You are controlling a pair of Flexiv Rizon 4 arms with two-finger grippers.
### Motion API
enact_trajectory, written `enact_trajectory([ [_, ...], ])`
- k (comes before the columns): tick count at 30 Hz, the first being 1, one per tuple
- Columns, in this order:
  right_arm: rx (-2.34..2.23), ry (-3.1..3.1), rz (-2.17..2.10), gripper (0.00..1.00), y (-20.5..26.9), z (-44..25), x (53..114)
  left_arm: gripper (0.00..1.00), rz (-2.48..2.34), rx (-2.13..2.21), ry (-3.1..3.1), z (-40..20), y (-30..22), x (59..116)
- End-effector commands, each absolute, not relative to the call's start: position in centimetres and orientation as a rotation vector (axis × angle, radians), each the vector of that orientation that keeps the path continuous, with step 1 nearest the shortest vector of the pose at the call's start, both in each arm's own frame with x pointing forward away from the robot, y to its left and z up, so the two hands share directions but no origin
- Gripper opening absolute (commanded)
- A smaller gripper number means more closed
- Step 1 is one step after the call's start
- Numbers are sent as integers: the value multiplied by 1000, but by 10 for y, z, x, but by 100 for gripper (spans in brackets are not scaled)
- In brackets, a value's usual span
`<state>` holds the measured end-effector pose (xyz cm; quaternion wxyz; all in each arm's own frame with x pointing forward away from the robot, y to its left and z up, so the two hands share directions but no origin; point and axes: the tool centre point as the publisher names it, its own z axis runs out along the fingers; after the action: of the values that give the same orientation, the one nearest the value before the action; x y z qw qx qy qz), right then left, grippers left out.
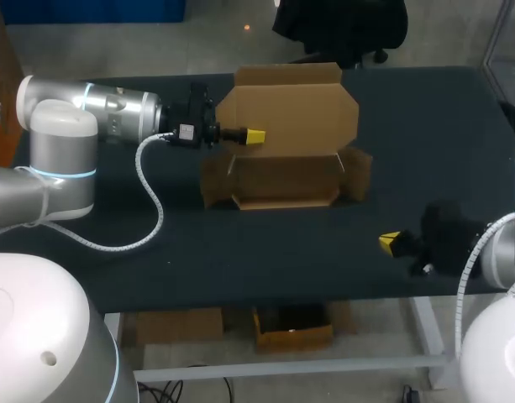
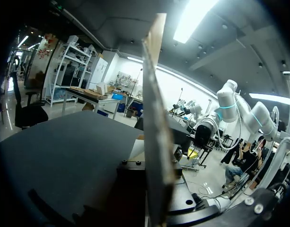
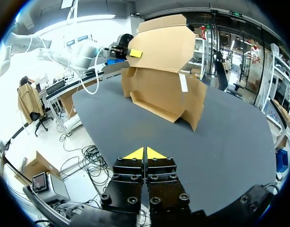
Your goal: Assemble the packaging by folding the flat box into shape, placing the metal phone stand inside, and closing the box properly
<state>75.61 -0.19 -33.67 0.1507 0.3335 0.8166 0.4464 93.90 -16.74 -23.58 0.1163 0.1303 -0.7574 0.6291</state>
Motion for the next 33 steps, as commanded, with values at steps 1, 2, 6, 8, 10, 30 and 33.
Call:
enact_trajectory([
  [1,956,2320,1288,0,3,-345,757,0,1843,382,-2218,-239,-167,939],
  [2,955,2320,1290,0,3,-345,757,0,1843,382,-2218,-239,-167,939],
  [6,951,2320,1293,0,5,-347,759,0,1842,383,-2219,-239,-167,939],
  [8,952,2321,1291,0,6,-347,760,0,1841,383,-2221,-239,-167,940],
  [10,951,2322,1291,0,6,-347,761,0,1840,382,-2223,-239,-167,940],
  [30,940,2345,1279,0,12,-347,766,0,1846,373,-2227,-250,-167,938],
  [33,940,2346,1278,0,12,-347,766,0,1841,375,-2227,-252,-169,938],
])
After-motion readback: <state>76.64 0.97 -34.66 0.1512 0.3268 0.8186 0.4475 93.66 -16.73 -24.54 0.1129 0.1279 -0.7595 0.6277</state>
